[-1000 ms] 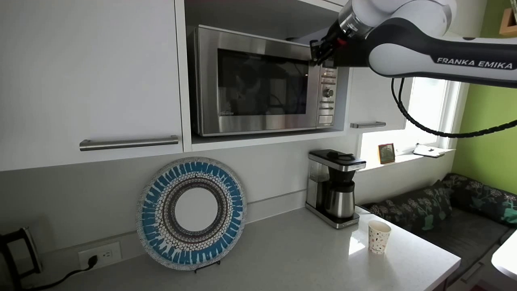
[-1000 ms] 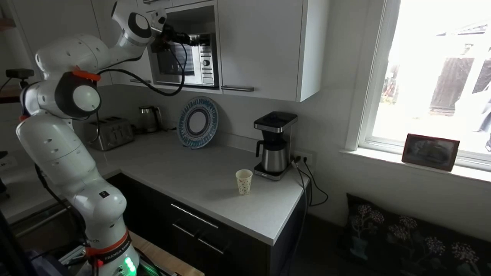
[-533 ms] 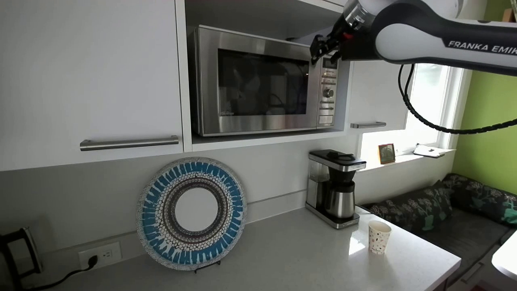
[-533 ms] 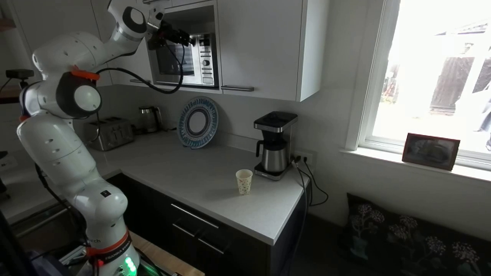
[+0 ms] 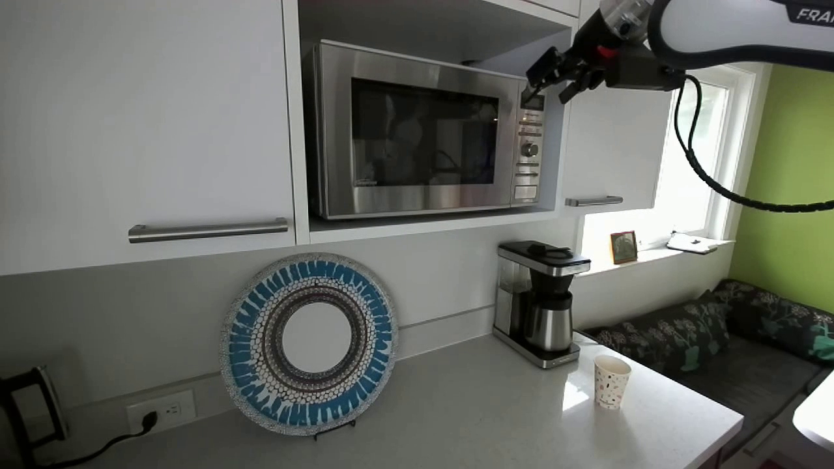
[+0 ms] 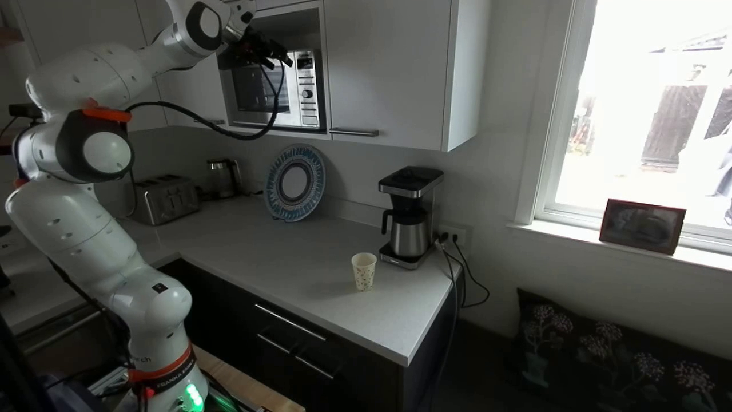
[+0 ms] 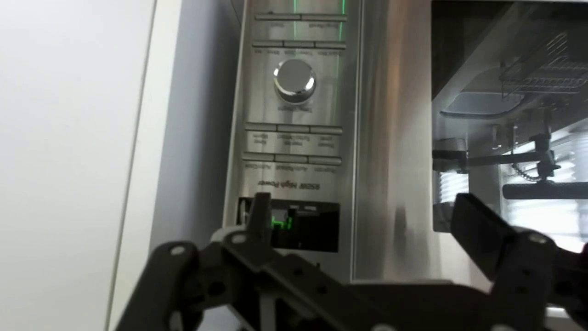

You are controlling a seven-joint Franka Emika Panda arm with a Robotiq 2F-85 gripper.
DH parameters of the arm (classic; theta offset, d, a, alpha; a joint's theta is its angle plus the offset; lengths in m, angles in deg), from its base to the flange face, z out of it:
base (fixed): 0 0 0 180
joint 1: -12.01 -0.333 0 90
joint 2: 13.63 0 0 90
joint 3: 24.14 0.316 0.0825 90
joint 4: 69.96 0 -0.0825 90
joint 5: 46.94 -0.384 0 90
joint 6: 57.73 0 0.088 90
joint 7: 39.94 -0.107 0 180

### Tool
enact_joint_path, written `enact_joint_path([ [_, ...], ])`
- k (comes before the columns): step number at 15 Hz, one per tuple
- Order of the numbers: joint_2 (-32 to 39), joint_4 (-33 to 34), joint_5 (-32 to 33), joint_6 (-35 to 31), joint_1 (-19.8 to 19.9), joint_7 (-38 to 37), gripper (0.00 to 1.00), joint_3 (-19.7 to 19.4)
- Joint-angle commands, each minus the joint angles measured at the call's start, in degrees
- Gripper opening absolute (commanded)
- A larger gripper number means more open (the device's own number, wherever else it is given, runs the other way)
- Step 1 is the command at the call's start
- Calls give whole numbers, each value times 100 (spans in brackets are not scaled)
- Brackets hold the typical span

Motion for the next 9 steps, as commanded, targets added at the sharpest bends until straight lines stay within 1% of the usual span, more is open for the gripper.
enact_joint_path([
  [1,-654,-946,-686,-26,-229,645,100,-476],
  [2,-773,-1112,-904,-42,-238,846,100,-532],
  [4,-1002,-1424,-1124,11,-260,1092,100,-635],
  [7,-1327,-1904,-1227,16,-221,1397,100,-734],
  [8,-1424,-2103,-1218,-147,-217,1515,100,-781],
  [9,-1500,-2223,-1173,-169,-201,1631,100,-809],
])
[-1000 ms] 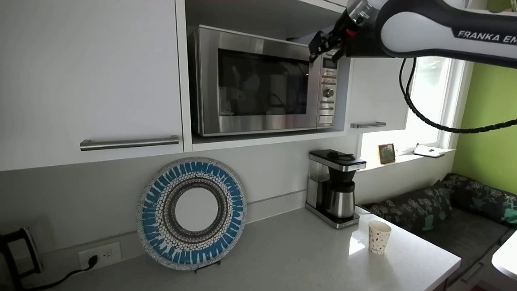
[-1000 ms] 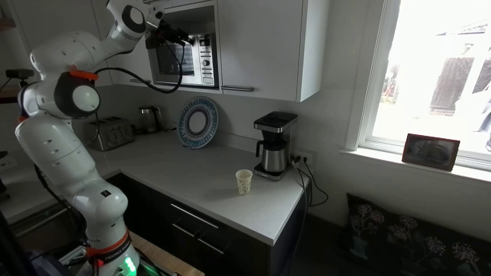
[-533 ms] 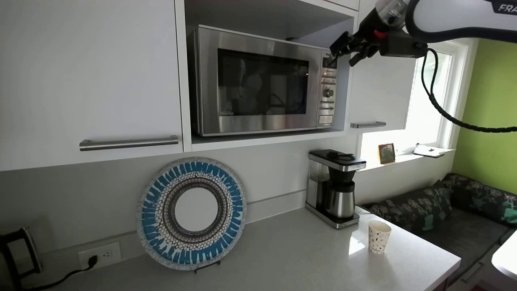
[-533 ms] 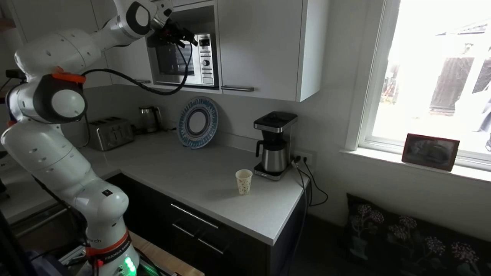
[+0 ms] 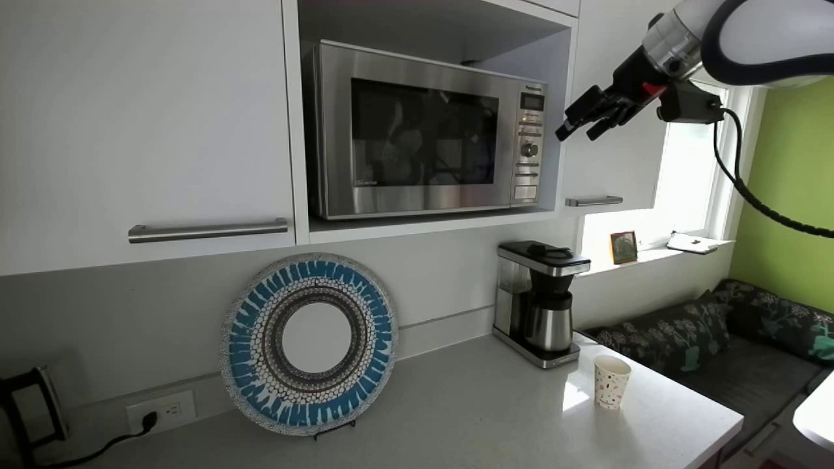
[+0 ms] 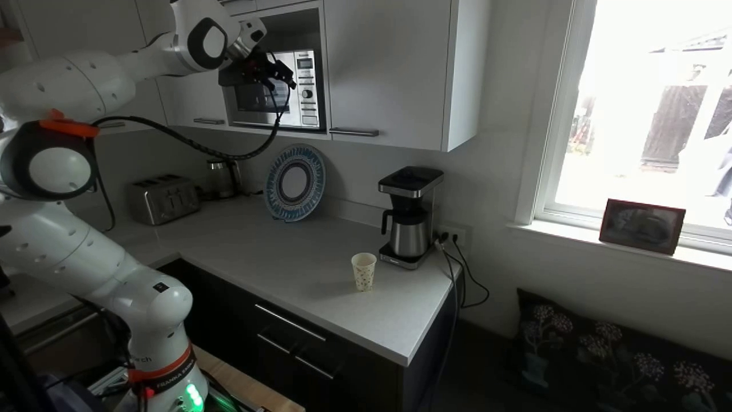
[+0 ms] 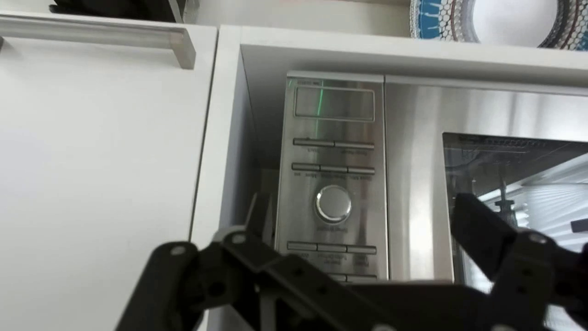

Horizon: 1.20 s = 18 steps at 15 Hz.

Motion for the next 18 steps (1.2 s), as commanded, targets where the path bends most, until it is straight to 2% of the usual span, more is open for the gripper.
enact_joint_path([
  [1,-499,-769,-124,-208,-66,441,98,-188],
  [2,-549,-915,-124,-267,-54,489,78,-225],
  [4,-641,-1183,-198,-422,-104,618,71,-321],
  [5,-652,-1304,-206,-563,-90,620,65,-339],
  [11,-517,-1715,-586,-1431,-296,738,16,-409],
  [13,-479,-1762,-596,-1625,-285,746,3,-388],
  [14,-455,-1780,-554,-1757,-247,708,0,-370],
  [17,-361,-1749,-353,-2071,-40,544,0,-265],
  [18,-362,-1642,-435,-1833,-117,590,1,-289],
])
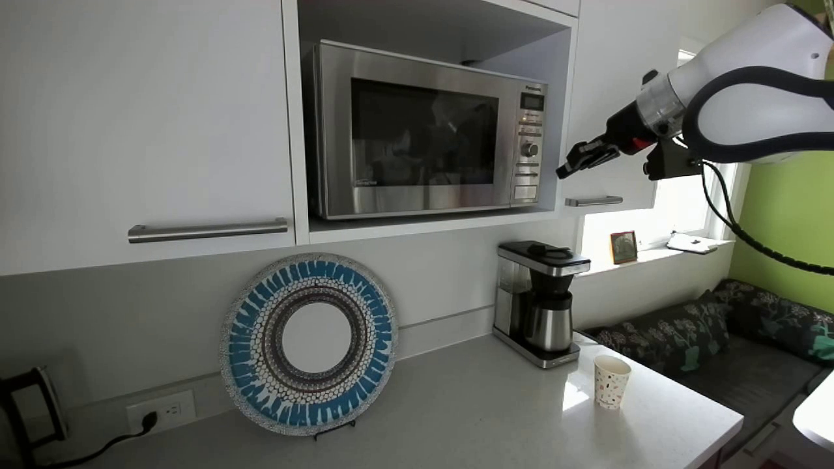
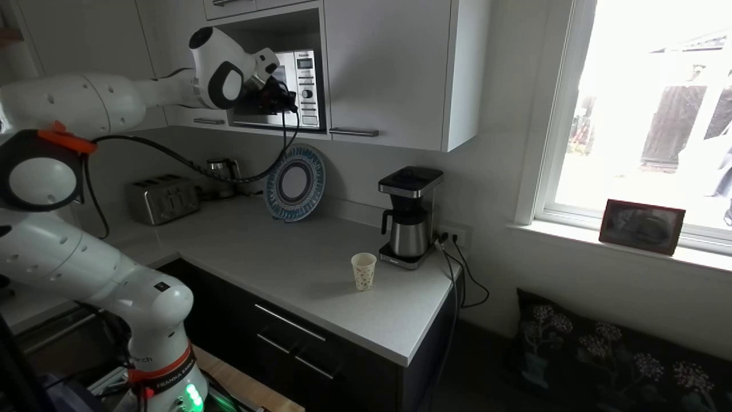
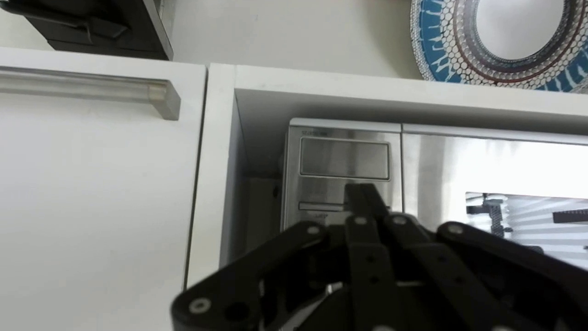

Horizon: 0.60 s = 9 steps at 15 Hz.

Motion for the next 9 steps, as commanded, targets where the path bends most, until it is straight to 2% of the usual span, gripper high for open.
enact_joint_path([
  [1,33,25,-25,-58,51,16,1,22],
  [6,55,25,-19,-87,79,12,0,30],
  [9,76,-62,225,-105,392,-307,0,216],
])
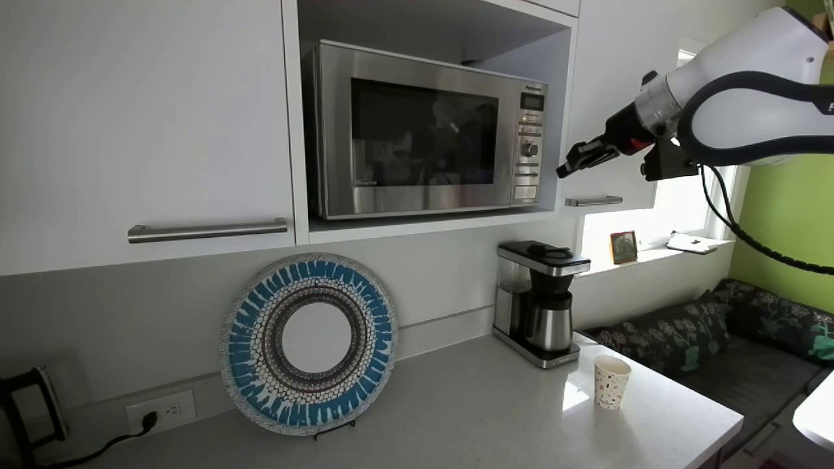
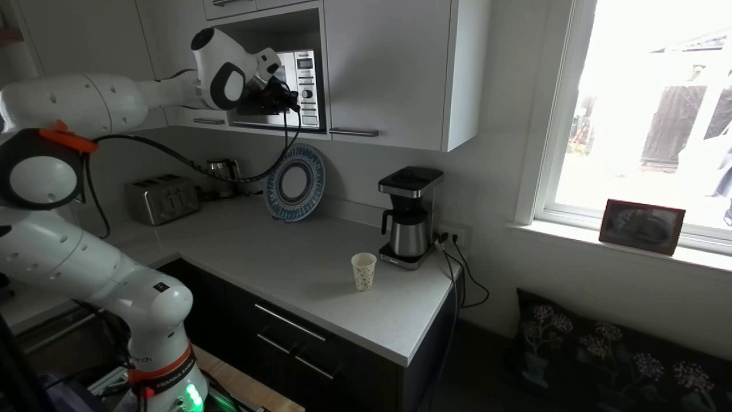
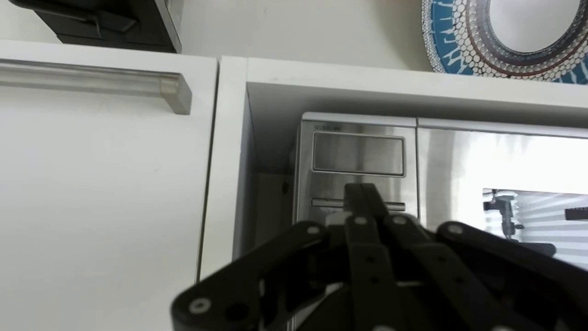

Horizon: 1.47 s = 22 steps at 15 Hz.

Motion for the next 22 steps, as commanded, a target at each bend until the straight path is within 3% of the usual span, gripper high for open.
enact_joint_path([
  [1,24,-79,267,19,388,-391,0,235],
  [5,45,-179,622,-14,827,-1039,0,545],
  [12,100,-337,1010,-445,1118,-1790,0,914],
  [22,258,-465,1264,-1193,1311,-1871,0,1055],
])
